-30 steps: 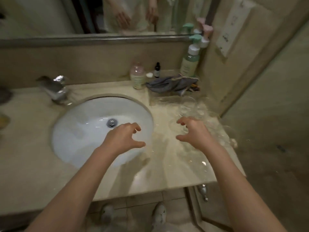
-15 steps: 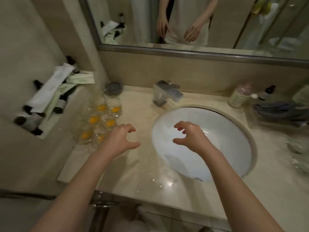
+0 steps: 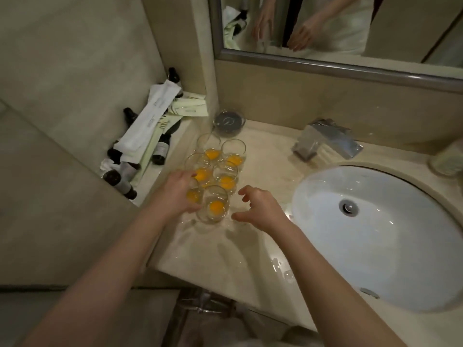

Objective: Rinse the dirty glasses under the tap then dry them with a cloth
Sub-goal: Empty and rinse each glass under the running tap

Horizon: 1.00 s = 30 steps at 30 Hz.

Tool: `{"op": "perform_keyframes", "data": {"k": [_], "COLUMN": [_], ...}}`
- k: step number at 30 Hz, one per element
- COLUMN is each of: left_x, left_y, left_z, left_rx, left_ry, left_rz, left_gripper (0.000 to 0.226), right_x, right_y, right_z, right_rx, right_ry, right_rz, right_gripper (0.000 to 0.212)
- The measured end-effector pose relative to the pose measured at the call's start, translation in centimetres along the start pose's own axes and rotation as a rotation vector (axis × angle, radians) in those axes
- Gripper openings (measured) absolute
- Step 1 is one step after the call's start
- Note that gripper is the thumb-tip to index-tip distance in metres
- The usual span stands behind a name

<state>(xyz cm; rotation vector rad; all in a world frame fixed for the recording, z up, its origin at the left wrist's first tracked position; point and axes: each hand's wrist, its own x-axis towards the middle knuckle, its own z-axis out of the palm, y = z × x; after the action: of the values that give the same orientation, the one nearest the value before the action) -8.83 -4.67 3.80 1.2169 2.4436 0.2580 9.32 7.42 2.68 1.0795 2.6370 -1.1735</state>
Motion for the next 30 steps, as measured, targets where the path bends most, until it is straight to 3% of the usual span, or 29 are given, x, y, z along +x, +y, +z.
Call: {"op": "perform_keyframes", "data": {"k": [6, 12, 15, 20, 26, 30], "left_x": [1.0, 1.3, 1.6, 2.0, 1.9, 1.4], "left_y": [-1.3, -1.9, -2.0, -1.8, -0.8, -0.9], "left_z": [0.4, 1.2, 1.6, 1.8, 2.2, 3.5], "left_rx": [0.113, 0.285, 0.312, 0.330, 0.215, -0.082], "left_ry": [-0.089, 0.050, 0.040, 0.003, 0.016, 0.009], "left_rz": [-0.009, 0.099, 0.088, 0.033, -0.079, -0.128], "left_gripper": [0.089, 0.080, 0.087, 0.078, 0.080, 0.087], "right_x": [1.7, 2.7, 2.9, 2.9, 2.2, 1.3], "right_y": [-1.8, -2.9, -3.3, -3.6, -2.8, -1.4], "right_z": [2.9, 4.7, 5.4, 5.8, 5.6, 4.9], "right_rx": [-0.022, -0.068, -0.080, -0.052, 0.013, 0.062], "right_ry": [0.020, 0.032, 0.053, 0.082, 0.117, 0.147], "right_rz": [0.067, 0.100, 0.117, 0.122, 0.131, 0.139], "right_gripper": [0.075, 0.082, 0.084, 0.081, 0.074, 0.074]}}
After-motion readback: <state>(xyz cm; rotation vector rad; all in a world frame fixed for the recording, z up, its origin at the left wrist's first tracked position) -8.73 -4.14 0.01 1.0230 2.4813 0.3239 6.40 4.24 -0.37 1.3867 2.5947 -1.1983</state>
